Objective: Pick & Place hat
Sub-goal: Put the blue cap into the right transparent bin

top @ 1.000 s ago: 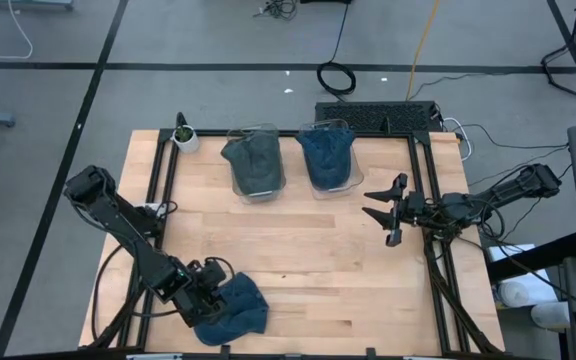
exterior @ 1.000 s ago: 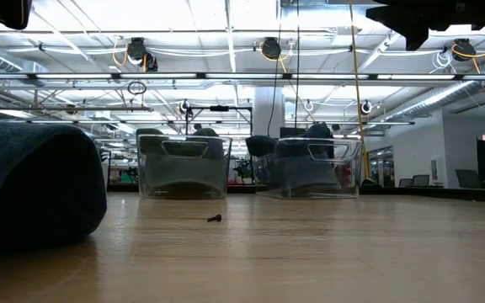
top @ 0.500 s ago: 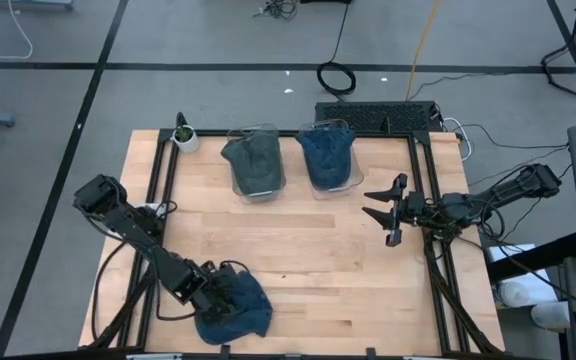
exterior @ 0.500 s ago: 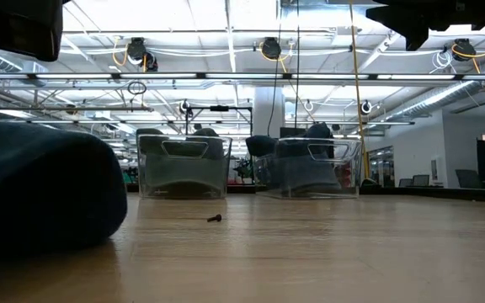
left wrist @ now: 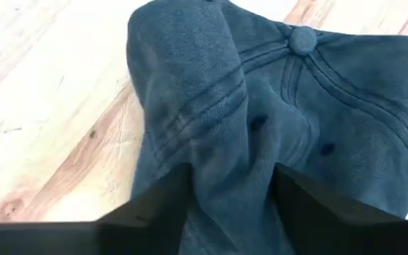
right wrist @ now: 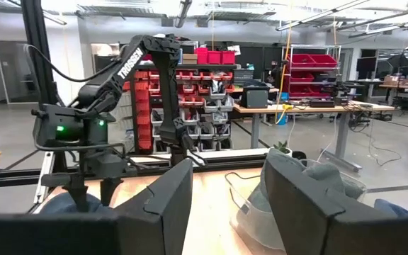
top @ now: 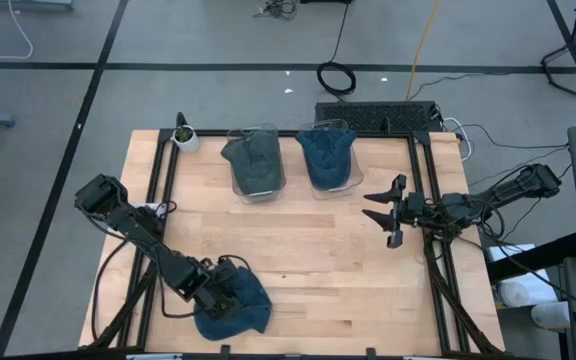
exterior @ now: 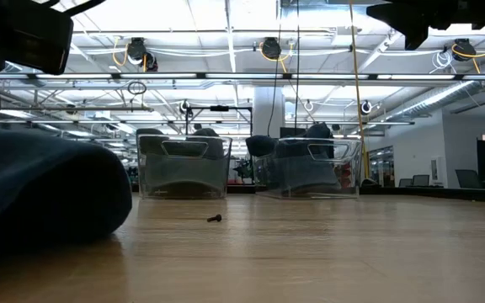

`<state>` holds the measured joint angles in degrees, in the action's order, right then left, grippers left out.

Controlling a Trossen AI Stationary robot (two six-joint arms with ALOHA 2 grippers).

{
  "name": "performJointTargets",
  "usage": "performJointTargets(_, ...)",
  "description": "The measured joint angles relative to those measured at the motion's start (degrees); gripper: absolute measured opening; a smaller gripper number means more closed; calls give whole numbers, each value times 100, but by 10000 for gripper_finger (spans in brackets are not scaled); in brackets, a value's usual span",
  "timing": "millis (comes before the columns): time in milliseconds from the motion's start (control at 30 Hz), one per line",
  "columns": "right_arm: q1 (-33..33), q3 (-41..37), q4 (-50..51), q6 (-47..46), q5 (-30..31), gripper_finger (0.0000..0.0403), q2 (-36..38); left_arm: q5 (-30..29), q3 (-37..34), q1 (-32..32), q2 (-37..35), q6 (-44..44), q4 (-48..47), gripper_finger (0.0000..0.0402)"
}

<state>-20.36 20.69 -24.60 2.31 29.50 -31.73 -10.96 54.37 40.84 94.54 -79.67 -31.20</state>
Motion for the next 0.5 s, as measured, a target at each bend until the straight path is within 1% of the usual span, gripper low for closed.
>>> performJointTargets(100,0,0,2,-12,2,164,0,-158,0,4,0,108,-4,163)
performJointTargets(300,0,0,2,-13,2,164,0,-579,0,0,0,527,13,84)
performJointTargets(400,0,0,4,-14,2,164,-2,-581,0,0,0,694,17,27)
performJointTargets(433,0,0,4,-14,2,164,-2,-584,0,-3,0,768,19,15)
performJointTargets(500,0,0,4,-14,2,164,-2,-716,0,0,0,941,47,12)
